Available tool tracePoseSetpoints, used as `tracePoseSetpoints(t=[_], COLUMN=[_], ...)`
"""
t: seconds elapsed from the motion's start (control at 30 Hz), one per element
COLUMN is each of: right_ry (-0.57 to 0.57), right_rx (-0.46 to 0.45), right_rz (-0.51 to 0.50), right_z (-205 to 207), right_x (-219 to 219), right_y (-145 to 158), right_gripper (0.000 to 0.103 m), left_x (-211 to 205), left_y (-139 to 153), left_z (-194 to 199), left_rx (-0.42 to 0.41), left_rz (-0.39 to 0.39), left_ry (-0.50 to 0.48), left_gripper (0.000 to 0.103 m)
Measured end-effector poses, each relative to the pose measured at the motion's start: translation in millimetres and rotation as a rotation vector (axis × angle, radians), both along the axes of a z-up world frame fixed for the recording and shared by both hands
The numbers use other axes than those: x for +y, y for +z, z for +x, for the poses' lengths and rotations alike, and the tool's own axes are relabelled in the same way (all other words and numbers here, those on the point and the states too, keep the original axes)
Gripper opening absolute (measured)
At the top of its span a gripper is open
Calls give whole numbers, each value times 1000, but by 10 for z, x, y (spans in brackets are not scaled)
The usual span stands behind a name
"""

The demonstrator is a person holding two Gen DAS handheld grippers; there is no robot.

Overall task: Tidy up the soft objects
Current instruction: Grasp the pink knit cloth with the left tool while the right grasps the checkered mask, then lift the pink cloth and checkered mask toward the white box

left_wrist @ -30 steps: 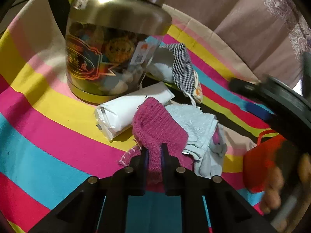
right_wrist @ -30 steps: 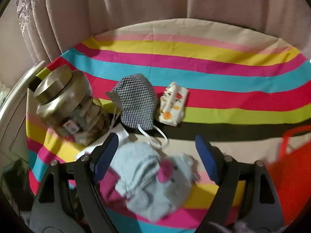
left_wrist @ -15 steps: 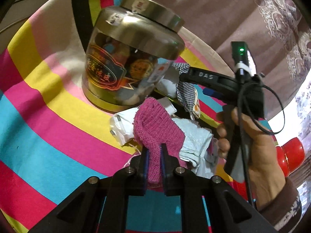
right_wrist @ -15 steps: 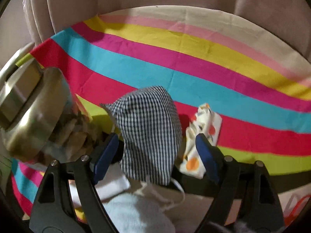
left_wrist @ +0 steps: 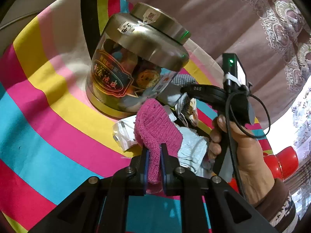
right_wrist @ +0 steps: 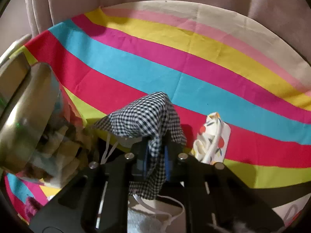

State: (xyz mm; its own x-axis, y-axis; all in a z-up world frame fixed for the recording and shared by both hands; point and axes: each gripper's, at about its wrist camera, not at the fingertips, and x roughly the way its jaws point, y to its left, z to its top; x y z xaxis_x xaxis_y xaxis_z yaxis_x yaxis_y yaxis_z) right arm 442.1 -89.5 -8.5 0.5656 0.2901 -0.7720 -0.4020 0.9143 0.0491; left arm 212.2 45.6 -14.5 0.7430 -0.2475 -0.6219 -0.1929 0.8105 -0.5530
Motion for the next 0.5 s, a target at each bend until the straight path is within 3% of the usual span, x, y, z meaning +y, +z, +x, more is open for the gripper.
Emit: tracePoseSetpoints(t=[0.3, 0.5], right_ry=[-68, -127], right_rx=[-89, -149], right_rz=[79, 97], right_z=[-556, -1026], right_x=[-337, -600], right_y=[311, 529], right_gripper=[12, 12], left_x=[50, 101], left_y=[161, 143], left_z=[-99, -112], left_rx=[-74, -69], left_rz=[-7, -44], left_ry=[12, 12], left_gripper=[9, 9])
